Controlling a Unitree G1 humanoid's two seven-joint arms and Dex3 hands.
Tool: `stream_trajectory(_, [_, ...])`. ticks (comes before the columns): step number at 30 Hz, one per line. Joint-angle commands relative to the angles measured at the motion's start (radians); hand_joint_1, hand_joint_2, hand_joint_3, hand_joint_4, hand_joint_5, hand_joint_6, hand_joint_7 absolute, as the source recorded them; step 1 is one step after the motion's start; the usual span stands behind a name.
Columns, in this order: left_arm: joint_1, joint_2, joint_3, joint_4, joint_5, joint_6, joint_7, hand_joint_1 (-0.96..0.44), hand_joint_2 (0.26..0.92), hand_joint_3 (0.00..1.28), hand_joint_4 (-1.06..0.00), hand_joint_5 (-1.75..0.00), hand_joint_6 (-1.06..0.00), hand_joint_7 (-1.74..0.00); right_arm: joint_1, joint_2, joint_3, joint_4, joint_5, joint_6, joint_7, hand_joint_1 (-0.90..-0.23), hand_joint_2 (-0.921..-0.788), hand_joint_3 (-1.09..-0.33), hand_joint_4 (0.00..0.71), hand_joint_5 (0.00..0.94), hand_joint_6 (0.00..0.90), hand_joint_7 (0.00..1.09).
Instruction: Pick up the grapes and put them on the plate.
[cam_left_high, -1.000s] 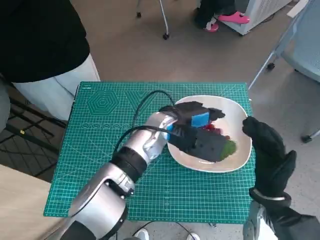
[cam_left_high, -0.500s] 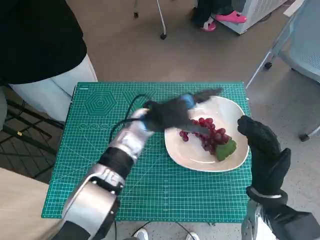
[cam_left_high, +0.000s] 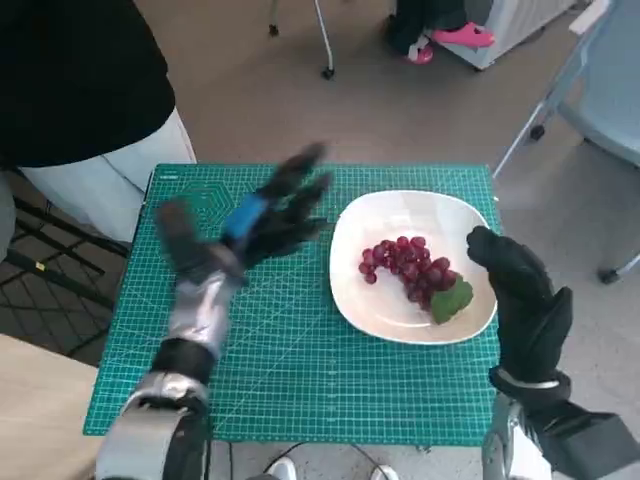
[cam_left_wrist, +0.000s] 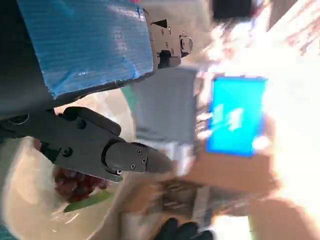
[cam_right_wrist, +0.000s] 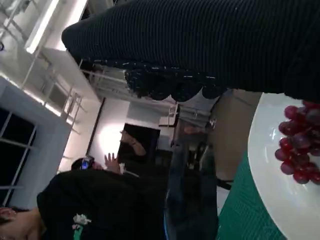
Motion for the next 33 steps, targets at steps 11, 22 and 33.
stream_trajectory(11, [0.235,0.005,0.088,-0.193,-0.107,-0.107,-0.042,-0.31,0.921,0.12,-0.11,-0.02,-0.24,-0.04,-0.034,-0.006,0.003,0.070,0.011,0.007,0.038,-0.604,-0.921,-0.875,0.551,0.001,0.240,0.40])
stream_trajectory(22, [0.311,0.010,0.061,-0.259,-0.083,-0.132,0.002,-0.36,0.921,0.13,-0.20,-0.02,-0.31,-0.04,-0.060,-0.009,0.005,0.097,0.009,-0.002,0.059,-0.602,-0.921,-0.884,0.549,0.000,0.234,0.41])
stream_trajectory(33, [0.329,0.024,0.036,-0.281,-0.075,-0.148,-0.005,-0.37,0.921,0.14,-0.20,-0.01,-0.32,-0.03,-0.070,-0.017,0.002,0.105,0.024,0.006,0.084,-0.599,-0.921,-0.889,0.546,0.000,0.226,0.43])
